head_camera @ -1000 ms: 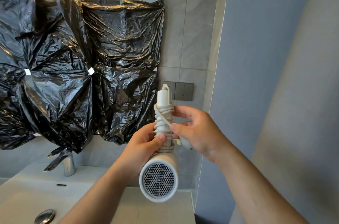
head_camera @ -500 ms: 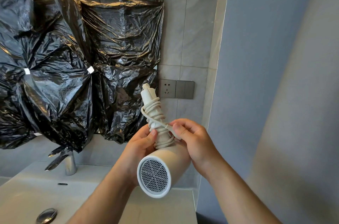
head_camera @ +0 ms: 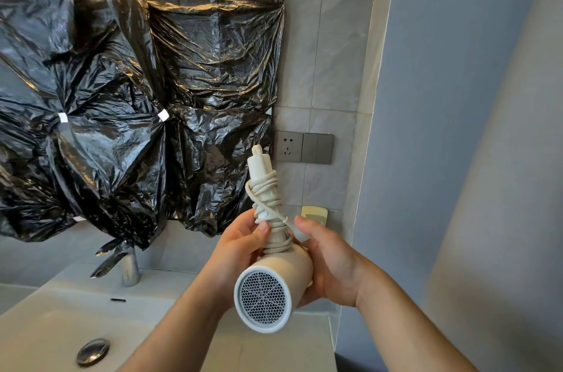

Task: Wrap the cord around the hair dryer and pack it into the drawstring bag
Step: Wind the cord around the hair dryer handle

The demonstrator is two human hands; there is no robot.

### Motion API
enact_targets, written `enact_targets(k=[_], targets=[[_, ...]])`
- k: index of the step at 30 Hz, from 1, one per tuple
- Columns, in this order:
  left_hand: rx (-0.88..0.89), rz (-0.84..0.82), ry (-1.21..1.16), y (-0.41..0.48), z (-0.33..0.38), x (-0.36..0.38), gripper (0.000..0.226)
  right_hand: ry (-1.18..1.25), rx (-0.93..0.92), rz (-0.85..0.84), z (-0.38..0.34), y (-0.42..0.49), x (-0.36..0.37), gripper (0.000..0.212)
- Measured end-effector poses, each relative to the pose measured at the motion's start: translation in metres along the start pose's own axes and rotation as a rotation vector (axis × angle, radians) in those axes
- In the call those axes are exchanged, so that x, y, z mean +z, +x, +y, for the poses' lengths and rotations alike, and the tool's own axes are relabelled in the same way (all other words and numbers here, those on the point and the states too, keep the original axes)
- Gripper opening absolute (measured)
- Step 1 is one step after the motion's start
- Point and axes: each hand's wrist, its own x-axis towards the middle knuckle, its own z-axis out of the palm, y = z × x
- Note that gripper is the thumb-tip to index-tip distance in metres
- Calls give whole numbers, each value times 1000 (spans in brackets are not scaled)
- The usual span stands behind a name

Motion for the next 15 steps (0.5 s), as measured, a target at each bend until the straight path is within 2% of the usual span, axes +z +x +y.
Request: enact_targets(k=[3,6,8,11,13,15], targets=[[12,29,180,1,4,0,32,-8,-25,87,0,2,0,67],[-2,79,354,5,10,4,25,-103,-135,224,-1,-3,3,44],[-18,159,354,7,10,5,24,-177,-235,276,-4,-7,8,34],[-10,235,274,8,6,4,30,-263,-384,354,-4,-8,15,31],[29,265,180,7,0,5,34,-297,-476,460,-1,-3,16,41],[105,307,77,5,-4,10,35,-298,-518,592,2,-1,20,72]])
